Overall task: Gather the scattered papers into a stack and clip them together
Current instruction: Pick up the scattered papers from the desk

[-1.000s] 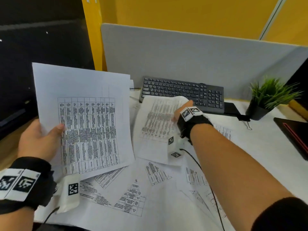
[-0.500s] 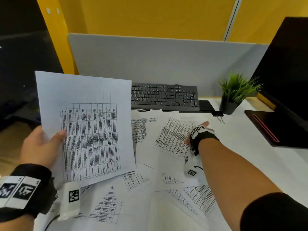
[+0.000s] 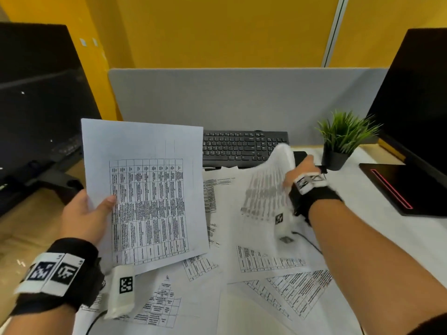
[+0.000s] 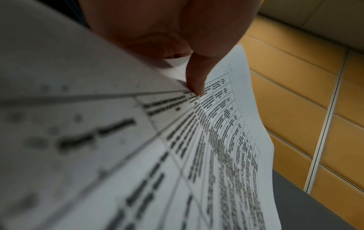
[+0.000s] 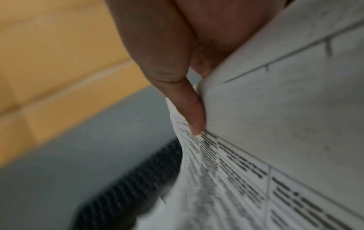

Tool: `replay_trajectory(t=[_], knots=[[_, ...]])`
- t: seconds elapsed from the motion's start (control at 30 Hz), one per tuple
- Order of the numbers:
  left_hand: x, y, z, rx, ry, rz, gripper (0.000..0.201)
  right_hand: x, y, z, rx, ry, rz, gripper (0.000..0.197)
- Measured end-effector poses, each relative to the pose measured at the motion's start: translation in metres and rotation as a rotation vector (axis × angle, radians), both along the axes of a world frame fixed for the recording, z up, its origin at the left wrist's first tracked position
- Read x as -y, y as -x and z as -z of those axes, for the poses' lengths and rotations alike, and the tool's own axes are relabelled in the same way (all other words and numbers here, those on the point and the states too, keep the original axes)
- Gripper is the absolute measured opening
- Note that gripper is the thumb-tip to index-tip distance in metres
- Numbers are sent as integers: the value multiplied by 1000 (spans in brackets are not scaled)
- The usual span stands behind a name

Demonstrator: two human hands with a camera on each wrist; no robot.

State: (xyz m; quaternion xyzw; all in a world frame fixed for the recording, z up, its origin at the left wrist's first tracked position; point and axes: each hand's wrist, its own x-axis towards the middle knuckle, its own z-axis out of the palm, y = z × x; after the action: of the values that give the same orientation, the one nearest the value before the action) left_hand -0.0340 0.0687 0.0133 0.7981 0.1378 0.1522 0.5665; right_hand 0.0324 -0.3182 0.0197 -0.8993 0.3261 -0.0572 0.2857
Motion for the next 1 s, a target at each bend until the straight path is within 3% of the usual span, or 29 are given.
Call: replay_trajectory(t=[0.1,0.2,0.27,0.33,0.43,0.57,0.67,0.73,0.87,0.9,1.0], knots=[[2,-4,3,-11,27,-7,32,3,19,-63,306,-120,-150,58],[10,-9,10,-34,66,6,29,-23,62,-120,509,-336,-527,51],[18,-12,12,-48,96,25,28,-42,92,-144,582,-659,-816,50],[25,-16,15,-61,142,43,26,-51,104,-149,599,-1012,-977,57],[36,-17,16,-108,183,82,16,-56,83,-120,527,-1169,-865,66],[48,-14,11,-170,274,180,19,-64,36,-46,383,-902,-542,82],[50,-14,18,-239,370,207,13,-65,22,-5,189,-790,-482,61],[52,-11,22,-262,493,210,32,-71,23,7,121,-806,-506,49],[45,-1,36,-289,582,313,86,-91,28,15,213,-877,-479,38],[42,2,39,-295,547,340,85,-95,28,16,225,-875,-471,39],[38,3,45,-250,269,221,40,-100,21,20,201,-829,-488,37]])
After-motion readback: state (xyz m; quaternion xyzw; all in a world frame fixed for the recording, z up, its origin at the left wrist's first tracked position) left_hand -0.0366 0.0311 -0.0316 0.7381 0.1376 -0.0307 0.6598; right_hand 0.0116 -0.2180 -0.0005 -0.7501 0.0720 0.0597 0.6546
